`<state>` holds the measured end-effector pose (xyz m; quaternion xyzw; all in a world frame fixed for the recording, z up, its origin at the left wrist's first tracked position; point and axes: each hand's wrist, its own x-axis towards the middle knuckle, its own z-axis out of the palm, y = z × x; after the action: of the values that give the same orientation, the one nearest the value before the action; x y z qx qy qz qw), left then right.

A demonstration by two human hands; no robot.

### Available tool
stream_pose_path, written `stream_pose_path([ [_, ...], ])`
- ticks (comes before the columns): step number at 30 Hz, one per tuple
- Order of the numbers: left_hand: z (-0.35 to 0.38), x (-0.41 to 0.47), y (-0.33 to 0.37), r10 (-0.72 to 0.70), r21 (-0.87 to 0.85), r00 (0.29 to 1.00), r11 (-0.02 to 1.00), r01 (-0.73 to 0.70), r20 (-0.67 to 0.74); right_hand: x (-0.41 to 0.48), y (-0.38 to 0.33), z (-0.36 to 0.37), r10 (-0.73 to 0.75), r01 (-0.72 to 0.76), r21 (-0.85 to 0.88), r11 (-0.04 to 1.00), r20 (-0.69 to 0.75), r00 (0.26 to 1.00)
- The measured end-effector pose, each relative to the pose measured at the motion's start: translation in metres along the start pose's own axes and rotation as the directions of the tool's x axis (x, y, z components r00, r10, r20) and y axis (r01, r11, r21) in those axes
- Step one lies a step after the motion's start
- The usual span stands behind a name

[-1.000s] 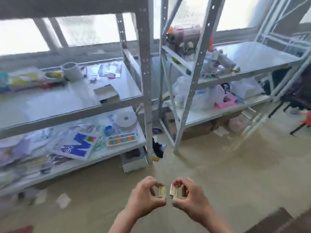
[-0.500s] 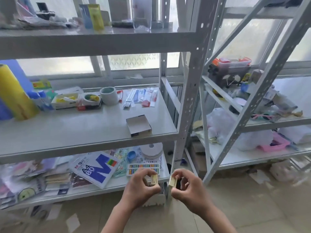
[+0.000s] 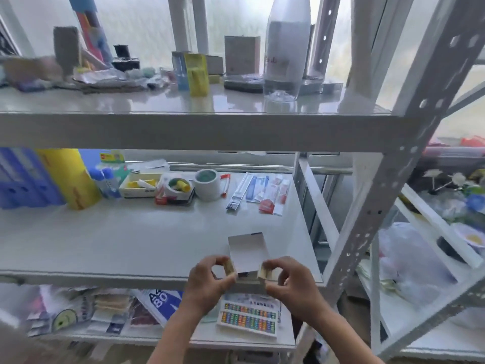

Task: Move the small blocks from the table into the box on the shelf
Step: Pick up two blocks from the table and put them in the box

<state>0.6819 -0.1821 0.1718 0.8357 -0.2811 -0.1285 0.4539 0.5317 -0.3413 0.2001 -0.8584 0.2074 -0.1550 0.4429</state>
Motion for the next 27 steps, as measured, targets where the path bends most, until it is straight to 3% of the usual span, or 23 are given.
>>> stream_pose_path([
  [7,0.000,0.082,-0.006,0.051,0.197,0.991,0.978,-0.076,0.127,0.105,0.011,0.040,-0.021,0.039,-0.217,0.975,0.083,0.996],
  [10,0.011,0.106,-0.001,0.082,0.383,0.968,0.908,-0.171,0.237,0.134,0.020,0.044,0.045,-0.003,-0.308,0.951,0.129,0.991],
  [13,0.017,0.117,-0.009,0.065,0.455,0.958,0.870,-0.192,0.279,0.143,0.027,0.049,0.101,-0.042,-0.359,0.932,0.146,0.984],
  [27,0.012,0.149,-0.040,0.082,0.370,0.965,0.913,-0.173,0.248,0.140,0.032,0.083,0.072,-0.073,-0.390,0.918,-0.017,0.997],
])
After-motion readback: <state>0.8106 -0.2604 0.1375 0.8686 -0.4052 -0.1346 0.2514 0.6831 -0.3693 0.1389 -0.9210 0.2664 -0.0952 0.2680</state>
